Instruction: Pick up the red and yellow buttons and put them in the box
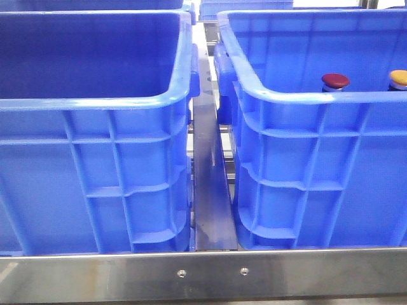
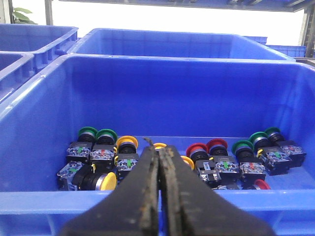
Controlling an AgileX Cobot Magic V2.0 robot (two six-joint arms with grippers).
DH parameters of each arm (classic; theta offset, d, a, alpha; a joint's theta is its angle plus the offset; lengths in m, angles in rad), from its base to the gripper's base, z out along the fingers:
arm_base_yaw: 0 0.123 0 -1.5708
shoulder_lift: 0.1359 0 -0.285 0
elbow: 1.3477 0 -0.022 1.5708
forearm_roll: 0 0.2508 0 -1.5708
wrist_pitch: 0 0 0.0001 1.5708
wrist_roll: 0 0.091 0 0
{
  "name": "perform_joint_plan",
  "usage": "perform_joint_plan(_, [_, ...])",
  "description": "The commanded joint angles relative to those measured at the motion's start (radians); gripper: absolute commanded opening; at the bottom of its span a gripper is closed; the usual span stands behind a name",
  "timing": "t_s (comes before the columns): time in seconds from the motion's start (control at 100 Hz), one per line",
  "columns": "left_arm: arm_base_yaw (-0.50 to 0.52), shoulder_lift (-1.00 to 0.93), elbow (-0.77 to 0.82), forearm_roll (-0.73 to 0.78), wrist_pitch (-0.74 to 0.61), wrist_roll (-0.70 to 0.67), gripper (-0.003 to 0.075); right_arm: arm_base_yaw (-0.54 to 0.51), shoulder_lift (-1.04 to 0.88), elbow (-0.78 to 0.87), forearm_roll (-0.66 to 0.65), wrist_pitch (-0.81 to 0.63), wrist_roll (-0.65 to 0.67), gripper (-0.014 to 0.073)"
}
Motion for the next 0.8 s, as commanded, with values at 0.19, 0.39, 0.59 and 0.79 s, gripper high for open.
perform_joint_plan(0.19, [0.005,-0.030,0.044,-0.009,-0.085,0.001,-0.0019,-0.001,-0.006,-0.026,-0.276,-0.047,0.253,-0.0105])
perform_joint_plan(0.39, [0.005,-0.030,0.044,-0.009,-0.085,0.001,-0.0019,0.021,-0.006,-0.026,-0.798,-0.092,0.795,-0.0105])
perform_joint_plan(0.59, [0.005,-0.030,0.044,-0.009,-0.085,0.001,-0.0019,0.151,-0.006,-0.024,-1.222,-0.213,1.142,-0.0105])
perform_joint_plan(0.79, [0.005,-0.030,0.044,-0.009,-0.085,0.001,-0.0019,0.269,-0.015,0.047,-1.370,-0.419,1.260,-0.0105])
